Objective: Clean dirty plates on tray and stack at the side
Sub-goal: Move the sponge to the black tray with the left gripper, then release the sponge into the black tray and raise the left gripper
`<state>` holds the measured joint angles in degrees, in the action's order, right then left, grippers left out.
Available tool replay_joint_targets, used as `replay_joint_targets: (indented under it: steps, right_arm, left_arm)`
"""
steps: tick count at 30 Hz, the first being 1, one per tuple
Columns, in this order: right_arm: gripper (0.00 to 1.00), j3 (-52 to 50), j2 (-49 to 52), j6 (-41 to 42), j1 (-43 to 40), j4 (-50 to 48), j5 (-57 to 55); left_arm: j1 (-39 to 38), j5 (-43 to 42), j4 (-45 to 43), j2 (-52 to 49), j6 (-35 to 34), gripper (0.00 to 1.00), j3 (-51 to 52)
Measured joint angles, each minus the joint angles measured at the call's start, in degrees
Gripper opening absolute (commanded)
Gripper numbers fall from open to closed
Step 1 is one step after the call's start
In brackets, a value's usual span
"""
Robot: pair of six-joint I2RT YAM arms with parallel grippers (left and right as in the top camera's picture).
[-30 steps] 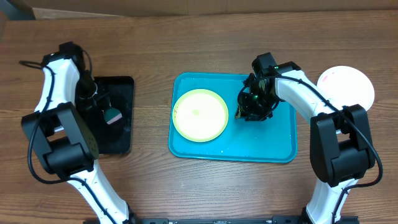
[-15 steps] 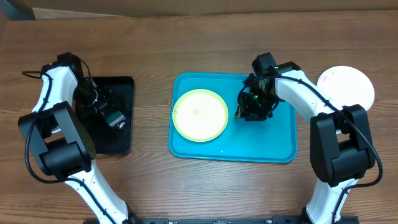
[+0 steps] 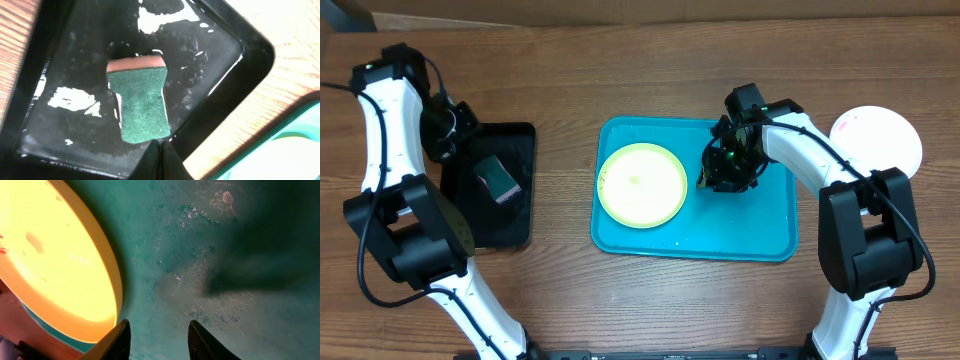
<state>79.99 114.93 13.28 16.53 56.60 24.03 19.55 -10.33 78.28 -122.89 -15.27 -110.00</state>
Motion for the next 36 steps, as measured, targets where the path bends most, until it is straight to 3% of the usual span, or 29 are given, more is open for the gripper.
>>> replay_joint_targets:
  steps: [8, 14, 19, 24, 28, 36]
  right_arm:
    - [0.39, 0.0, 0.0, 0.0, 0.0, 0.4, 0.0]
    - [0.39, 0.0, 0.0, 0.0, 0.0, 0.4, 0.0]
    - [0.39, 0.0, 0.0, 0.0, 0.0, 0.5, 0.0]
    - [0.39, 0.0, 0.0, 0.0, 0.0, 0.5, 0.0]
    - [0.39, 0.0, 0.0, 0.0, 0.0, 0.6, 0.0]
    - [0.39, 0.0, 0.0, 0.0, 0.0, 0.6, 0.0]
  left_arm:
    - [-1.6, 4.4, -11.0, 0.0, -3.7, 0.04, 16.7]
    - [-1.6, 6.1, -16.3, 1.6, -5.8, 0.04, 22.0]
    - [-1.5, 7.8, -10.0, 1.7, -6.1, 0.04, 20.5]
    - [-1.5, 9.4, -2.2, 0.9, -6.2, 0.04, 11.9]
    - [-1.5, 9.7, -1.6, 0.9, -6.2, 0.04, 7.5]
    - [-1.5, 10.0, -2.7, 0.9, -6.7, 0.04, 10.1]
